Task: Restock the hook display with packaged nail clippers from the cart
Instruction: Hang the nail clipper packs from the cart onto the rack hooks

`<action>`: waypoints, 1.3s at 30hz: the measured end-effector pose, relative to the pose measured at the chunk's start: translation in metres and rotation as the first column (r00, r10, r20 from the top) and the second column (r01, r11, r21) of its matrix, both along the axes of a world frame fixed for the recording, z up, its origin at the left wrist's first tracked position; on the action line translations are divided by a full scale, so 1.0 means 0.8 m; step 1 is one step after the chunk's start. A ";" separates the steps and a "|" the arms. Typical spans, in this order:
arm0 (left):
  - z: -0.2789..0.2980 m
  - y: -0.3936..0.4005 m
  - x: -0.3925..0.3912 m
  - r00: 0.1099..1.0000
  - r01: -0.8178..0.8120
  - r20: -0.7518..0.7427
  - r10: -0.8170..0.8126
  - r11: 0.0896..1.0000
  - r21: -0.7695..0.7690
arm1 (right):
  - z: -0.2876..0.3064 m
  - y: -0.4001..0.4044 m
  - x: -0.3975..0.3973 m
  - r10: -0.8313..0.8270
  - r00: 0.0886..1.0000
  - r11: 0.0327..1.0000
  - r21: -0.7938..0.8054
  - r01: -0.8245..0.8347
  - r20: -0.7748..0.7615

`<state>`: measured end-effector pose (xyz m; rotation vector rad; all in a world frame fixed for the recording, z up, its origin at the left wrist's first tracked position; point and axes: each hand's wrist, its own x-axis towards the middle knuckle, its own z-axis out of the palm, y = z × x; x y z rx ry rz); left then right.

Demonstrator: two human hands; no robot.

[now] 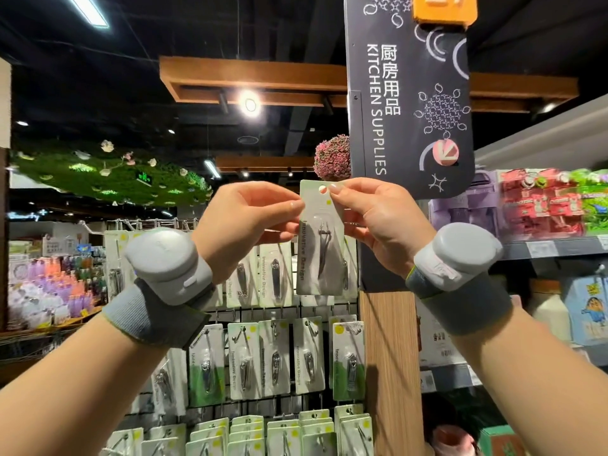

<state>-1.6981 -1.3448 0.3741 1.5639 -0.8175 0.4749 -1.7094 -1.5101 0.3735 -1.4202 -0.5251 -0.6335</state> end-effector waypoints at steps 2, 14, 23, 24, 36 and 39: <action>0.000 -0.003 -0.002 1.000 -0.014 0.026 0.014 1.000 -0.004 | -0.001 0.002 -0.003 -0.006 1.000 1.000 -0.026 0.006 0.002; -0.007 -0.003 0.011 0.944 0.161 -0.272 -0.188 0.980 -0.116 | -0.006 -0.016 -0.018 0.163 0.974 0.971 -0.151 -0.187 -0.159; -0.007 -0.019 0.016 0.910 0.204 -0.310 -0.274 0.949 -0.239 | -0.016 -0.022 -0.023 0.057 0.983 0.882 -0.454 -0.130 -0.172; -0.007 -0.022 0.016 0.927 0.189 -0.285 -0.244 0.960 -0.208 | -0.017 -0.021 -0.021 -0.004 0.993 0.871 -0.488 -0.056 -0.121; 0.010 -0.018 0.023 0.982 -0.155 0.091 0.166 0.981 -0.117 | -0.010 -0.085 -0.006 -0.061 0.995 0.992 -0.114 0.052 -0.079; 0.006 -0.020 0.028 0.971 -0.195 0.124 0.203 0.978 -0.075 | -0.020 -0.095 0.004 -0.107 0.993 0.992 -0.072 0.103 -0.059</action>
